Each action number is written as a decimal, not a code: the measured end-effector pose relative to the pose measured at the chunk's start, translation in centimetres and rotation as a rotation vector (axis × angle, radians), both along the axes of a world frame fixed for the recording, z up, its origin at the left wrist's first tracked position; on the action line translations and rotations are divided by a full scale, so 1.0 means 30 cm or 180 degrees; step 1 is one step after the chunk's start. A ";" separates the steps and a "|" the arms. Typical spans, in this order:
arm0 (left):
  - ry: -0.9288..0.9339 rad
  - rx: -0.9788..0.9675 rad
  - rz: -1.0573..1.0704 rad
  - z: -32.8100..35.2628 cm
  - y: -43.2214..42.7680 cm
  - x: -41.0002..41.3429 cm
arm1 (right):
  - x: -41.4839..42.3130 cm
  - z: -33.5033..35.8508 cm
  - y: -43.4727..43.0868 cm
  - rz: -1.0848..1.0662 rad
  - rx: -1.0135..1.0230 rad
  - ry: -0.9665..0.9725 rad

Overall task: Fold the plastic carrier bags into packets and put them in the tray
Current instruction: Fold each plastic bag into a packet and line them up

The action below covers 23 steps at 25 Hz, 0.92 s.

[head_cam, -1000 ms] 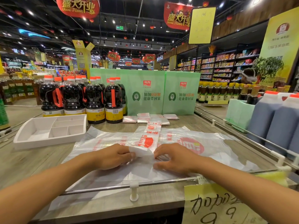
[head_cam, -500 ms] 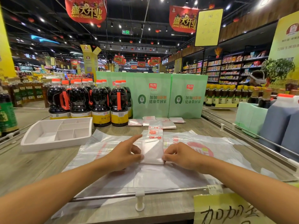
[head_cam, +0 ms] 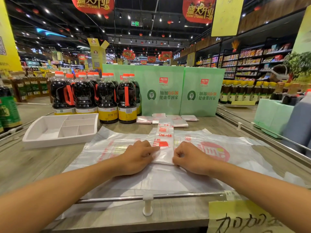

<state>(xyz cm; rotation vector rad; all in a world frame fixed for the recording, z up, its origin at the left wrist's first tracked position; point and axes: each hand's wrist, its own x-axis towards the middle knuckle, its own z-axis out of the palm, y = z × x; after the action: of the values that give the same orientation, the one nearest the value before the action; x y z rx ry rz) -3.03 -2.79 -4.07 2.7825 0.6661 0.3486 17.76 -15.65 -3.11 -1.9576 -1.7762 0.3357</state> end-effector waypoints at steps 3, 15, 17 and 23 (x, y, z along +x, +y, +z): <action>0.0257 -0.0170 0.0085 0.006 0.002 -0.002 | 0.004 -0.010 -0.009 -0.0003 0.0169 -0.0500; 0.0840 0.0017 0.0006 -0.001 0.021 -0.014 | -0.003 0.008 -0.039 0.0273 -0.0525 -0.0997; 0.0997 -0.0011 -0.0021 0.006 0.023 -0.016 | 0.003 0.004 -0.028 0.0249 -0.0572 -0.1055; 0.1672 -0.0125 -0.0143 0.061 0.037 -0.004 | 0.010 0.010 -0.022 0.0163 -0.0712 -0.0882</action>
<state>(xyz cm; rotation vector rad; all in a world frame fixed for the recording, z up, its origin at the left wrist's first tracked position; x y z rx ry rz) -3.17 -1.68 -2.24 2.8537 0.7027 -0.4173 18.06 -16.32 -2.80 -2.2060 -2.0404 0.3030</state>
